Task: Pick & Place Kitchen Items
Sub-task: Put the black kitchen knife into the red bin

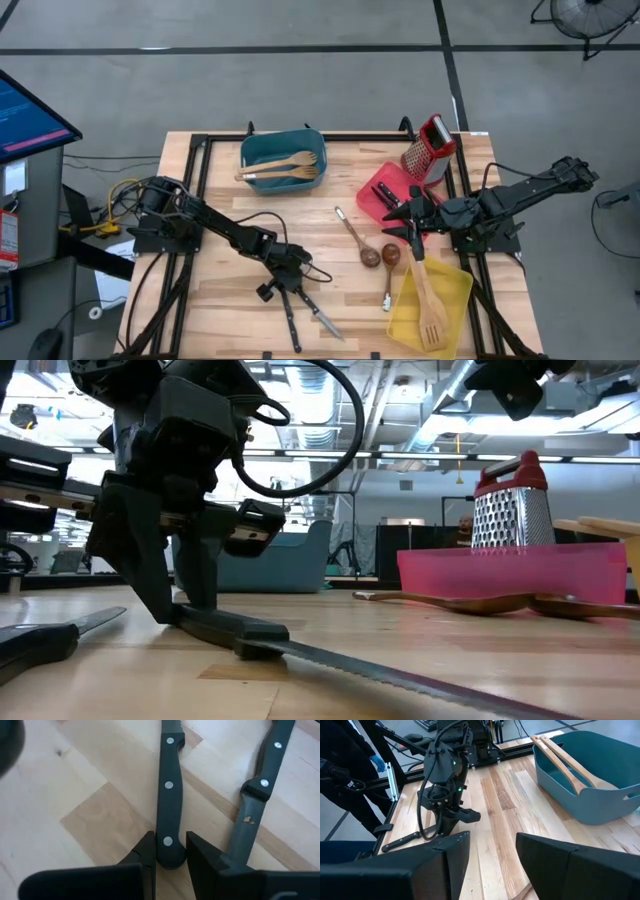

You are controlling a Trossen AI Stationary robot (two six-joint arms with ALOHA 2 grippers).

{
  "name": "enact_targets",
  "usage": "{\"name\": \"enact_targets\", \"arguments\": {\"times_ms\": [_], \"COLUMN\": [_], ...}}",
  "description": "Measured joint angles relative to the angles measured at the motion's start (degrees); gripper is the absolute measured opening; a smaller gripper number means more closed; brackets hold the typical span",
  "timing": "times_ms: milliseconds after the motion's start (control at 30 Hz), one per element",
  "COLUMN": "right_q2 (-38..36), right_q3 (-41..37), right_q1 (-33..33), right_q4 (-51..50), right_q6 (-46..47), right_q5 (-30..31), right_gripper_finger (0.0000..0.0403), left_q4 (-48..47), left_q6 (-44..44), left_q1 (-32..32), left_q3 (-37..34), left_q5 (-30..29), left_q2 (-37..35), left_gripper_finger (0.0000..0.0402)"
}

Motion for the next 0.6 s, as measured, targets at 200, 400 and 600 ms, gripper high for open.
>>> {"name": "enact_targets", "arguments": {"times_ms": [200,400,600], "right_q2": [0.0,0.0,-0.02], "right_q3": [0.0,0.0,-0.01], "right_q1": [0.0,0.0,0.0], "right_q4": [0.02,0.02,0.04], "right_q6": [0.0,0.02,0.02], "right_q5": [0.0,0.0,0.0], "right_gripper_finger": [0.0173,0.0172,0.0172], "left_q4": [-3.04,-7.7,-7.81], "left_q6": [-2.72,-4.78,-11.37], "left_q1": [3.55,7.05,9.9], "left_q3": [-0.16,-0.2,-4.19], "left_q5": [-4.69,-9.83,-10.45], "left_q2": [-2.08,-4.32,-9.68], "left_gripper_finger": [0.0055,0.0055,0.0056]}}
